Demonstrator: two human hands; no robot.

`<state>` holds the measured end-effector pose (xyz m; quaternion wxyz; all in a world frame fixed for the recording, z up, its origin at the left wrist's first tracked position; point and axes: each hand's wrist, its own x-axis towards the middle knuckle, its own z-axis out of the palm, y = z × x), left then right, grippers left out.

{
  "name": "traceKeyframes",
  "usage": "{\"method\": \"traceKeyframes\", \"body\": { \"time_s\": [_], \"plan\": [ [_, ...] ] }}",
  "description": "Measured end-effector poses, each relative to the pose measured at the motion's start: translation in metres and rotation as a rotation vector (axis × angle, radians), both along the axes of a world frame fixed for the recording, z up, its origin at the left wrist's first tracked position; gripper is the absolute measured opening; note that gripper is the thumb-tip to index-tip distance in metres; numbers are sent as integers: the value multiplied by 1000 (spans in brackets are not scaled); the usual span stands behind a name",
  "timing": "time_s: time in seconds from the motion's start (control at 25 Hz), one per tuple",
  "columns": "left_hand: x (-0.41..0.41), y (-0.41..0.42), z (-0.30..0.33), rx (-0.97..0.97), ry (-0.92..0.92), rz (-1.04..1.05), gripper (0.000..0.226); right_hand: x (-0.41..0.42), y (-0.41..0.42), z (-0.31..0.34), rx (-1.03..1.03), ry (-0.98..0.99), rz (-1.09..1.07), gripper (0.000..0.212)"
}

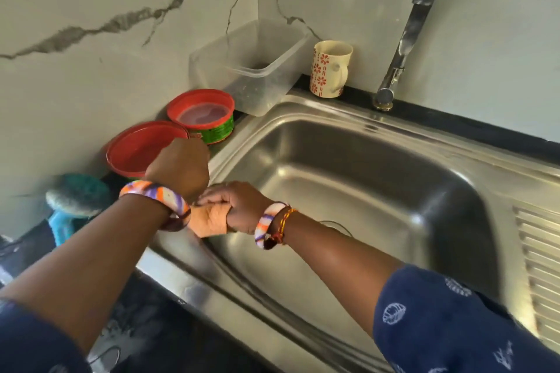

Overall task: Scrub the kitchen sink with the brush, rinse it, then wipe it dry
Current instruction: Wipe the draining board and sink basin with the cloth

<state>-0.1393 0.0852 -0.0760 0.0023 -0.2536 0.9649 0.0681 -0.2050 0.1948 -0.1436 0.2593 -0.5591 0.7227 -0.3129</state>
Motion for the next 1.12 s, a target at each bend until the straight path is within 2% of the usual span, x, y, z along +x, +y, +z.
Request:
{"method": "traceKeyframes", "body": {
  "time_s": [0.08, 0.16, 0.2, 0.24, 0.28, 0.36, 0.4, 0.48, 0.56, 0.64, 0.72, 0.76, 0.8, 0.84, 0.92, 1.0, 1.08, 1.12],
  "plan": [
    [6, 13, -6, 13, 1, 43, 30, -1, 23, 0, 94, -141, 89, 29],
    [13, 23, -13, -51, -41, 44, 30, -23, 54, 1, 241, -160, 219, 26],
    [16, 24, -16, -94, -65, 43, 27, -36, 67, -3, 268, -174, 179, 25],
    [20, 25, -20, -122, -84, 51, 24, -51, 78, -10, 254, -212, 33, 23],
    [22, 25, -23, -132, -88, 64, 23, -64, 88, -19, 196, -267, -225, 20],
    [24, 27, -28, -151, -61, 78, 26, -94, 96, -46, 81, -300, -909, 14],
    [22, 29, -29, -178, -56, 78, 28, -105, 94, -57, 93, -291, -1193, 18],
    [19, 27, -30, -217, -66, 71, 34, -124, 80, -73, 124, -276, -1456, 27],
    [18, 19, -29, -214, -61, 73, 40, -135, 53, -86, 67, -319, -1539, 31],
    [19, 13, -27, -191, -37, 62, 42, -148, 25, -101, -36, -539, -1518, 34],
    [20, 12, -27, -191, -40, 45, 43, -154, -2, -119, -137, -915, -1346, 48],
    [21, 11, -28, -197, -46, 39, 44, -150, -14, -123, -168, -987, -1306, 55],
    [22, 10, -29, -202, -42, 35, 47, -146, -26, -126, -221, -986, -1333, 52],
    [21, 9, -29, -200, -37, 33, 49, -138, -37, -124, -288, -972, -1373, 42],
    [22, 8, -33, -191, -56, 34, 51, -118, -43, -113, -384, -1035, -1276, 29],
    [23, 8, -34, -217, -79, 29, 52, -95, -31, -93, -432, -1182, -1005, 26],
    [22, 10, -33, -245, -87, 16, 51, -69, -9, -72, -241, -1164, -635, 25],
    [21, 11, -33, -255, -93, 16, 51, -57, 1, -64, -123, -1117, -467, 17]
  ]
}}
